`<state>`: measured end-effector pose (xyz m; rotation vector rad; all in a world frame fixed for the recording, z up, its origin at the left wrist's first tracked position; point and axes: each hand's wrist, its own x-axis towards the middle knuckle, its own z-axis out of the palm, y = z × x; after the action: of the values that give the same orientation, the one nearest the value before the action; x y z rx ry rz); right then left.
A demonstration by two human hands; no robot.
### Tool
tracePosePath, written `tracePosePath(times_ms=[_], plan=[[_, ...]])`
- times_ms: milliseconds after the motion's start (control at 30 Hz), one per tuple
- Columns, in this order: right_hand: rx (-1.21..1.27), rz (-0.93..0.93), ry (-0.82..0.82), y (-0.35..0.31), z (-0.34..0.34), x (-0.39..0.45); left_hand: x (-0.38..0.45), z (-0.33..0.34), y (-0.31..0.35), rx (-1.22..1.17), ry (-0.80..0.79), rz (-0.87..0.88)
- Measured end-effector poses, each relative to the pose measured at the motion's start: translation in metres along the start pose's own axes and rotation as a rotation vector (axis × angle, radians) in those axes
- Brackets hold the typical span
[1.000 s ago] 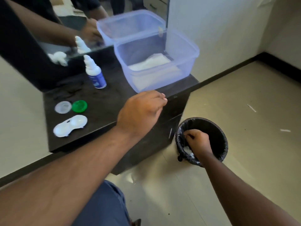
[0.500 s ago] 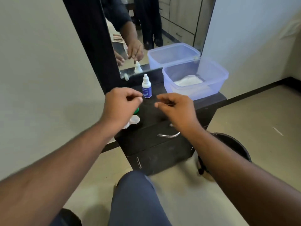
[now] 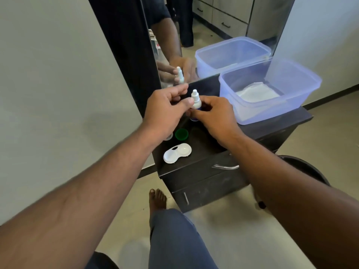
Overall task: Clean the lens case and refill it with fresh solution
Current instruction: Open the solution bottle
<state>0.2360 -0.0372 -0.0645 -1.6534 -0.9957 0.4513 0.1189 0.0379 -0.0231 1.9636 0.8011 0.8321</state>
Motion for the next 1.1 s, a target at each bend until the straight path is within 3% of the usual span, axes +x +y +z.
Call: tracePosePath(times_ms=[100,267,600,967,1100], plan=[[0.057,0.004,-0.102,0.002,-0.008,-0.003,0.003,0.004,-0.005,-0.01,-0.061,0.065],[0.043,0.04,-0.125,-0.001,-0.01,-0.002,0.011,0.006,-0.012,0.029,-0.101,0.127],[-0.096,0.032,-0.036,-0.001,-0.005,-0.002,0.002,0.017,-0.015,0.204,0.1,0.313],[-0.162,0.007,-0.012,0.0,-0.004,-0.001,0.001,0.026,-0.012,0.345,0.16,0.373],[-0.212,-0.043,0.002,-0.004,-0.001,-0.005,0.002,0.029,-0.015,0.419,0.206,0.323]])
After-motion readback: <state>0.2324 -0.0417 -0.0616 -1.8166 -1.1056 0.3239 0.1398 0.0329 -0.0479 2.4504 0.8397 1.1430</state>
